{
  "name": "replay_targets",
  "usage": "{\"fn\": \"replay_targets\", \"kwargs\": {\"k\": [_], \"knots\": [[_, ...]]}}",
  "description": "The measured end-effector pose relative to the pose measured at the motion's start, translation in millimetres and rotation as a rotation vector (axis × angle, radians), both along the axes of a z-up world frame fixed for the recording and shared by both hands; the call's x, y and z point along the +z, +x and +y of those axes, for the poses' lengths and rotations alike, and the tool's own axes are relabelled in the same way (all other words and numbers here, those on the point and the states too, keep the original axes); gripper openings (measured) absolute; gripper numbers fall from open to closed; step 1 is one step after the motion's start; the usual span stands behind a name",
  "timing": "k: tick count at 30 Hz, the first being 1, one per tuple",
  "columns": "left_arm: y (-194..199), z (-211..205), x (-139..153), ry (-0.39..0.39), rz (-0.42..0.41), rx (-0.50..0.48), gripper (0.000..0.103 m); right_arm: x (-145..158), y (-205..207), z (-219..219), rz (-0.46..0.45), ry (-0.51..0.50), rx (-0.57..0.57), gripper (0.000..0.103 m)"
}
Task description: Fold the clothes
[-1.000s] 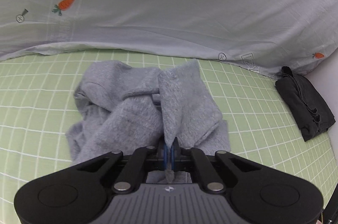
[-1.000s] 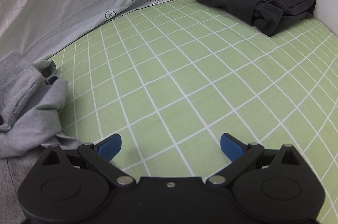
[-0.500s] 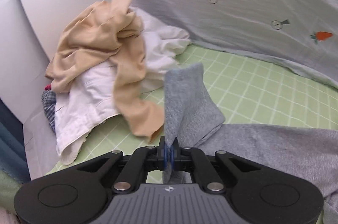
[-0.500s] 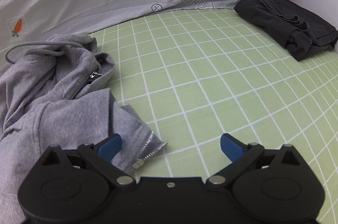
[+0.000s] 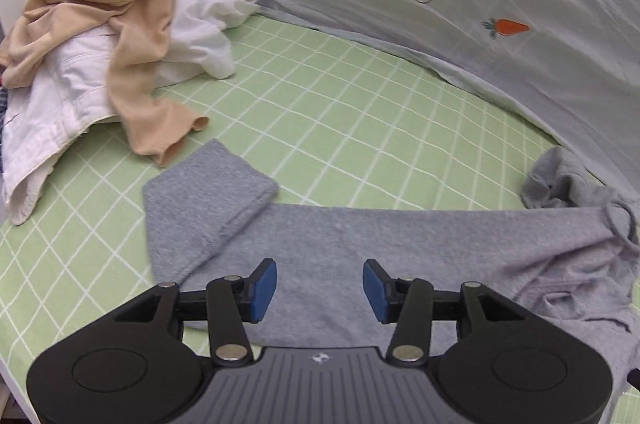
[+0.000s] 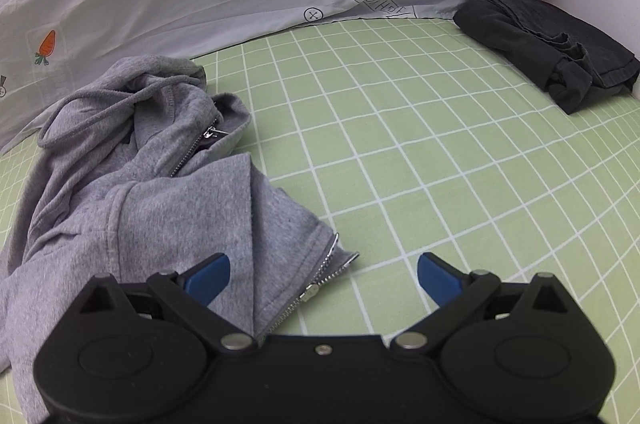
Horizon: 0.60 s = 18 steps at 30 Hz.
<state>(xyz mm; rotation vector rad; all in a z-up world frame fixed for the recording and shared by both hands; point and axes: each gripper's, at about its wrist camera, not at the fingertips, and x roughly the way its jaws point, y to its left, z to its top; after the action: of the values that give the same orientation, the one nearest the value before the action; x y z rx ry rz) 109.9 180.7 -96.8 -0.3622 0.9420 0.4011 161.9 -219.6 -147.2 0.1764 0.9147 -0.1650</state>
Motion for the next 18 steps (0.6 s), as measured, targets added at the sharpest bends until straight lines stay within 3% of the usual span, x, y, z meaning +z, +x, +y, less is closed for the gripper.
{"fn": "replay_targets", "kwargs": {"k": [3,5,9,13,15,16,18], "knots": [[26,-37,8,-0.06,-0.022,-0.169,0.056,0,-4,-8,-0.001,0.015,-0.029,0.101],[41,-62,9,-0.139,-0.033,-0.273,0.061,0,-5,-16,-0.003,0.029,-0.048,0.101],[58,-103,3,-0.271,-0.019,-0.386,0.064,0,-8,-31,-0.008,0.054,-0.085,0.101],[67,-139,-8,-0.235,0.056,-0.449,0.066,-1,-8,-46,-0.007,0.076,-0.12,0.101],[68,-152,-15,-0.176,0.085,-0.462,0.056,-3,-8,-52,-0.005,0.09,-0.135,0.101],[66,-153,-16,-0.148,0.087,-0.45,0.04,-3,-8,-54,-0.004,0.095,-0.141,0.101],[63,-154,-19,-0.094,0.091,-0.427,0.021,-4,-8,-57,-0.002,0.103,-0.15,0.101]]}}
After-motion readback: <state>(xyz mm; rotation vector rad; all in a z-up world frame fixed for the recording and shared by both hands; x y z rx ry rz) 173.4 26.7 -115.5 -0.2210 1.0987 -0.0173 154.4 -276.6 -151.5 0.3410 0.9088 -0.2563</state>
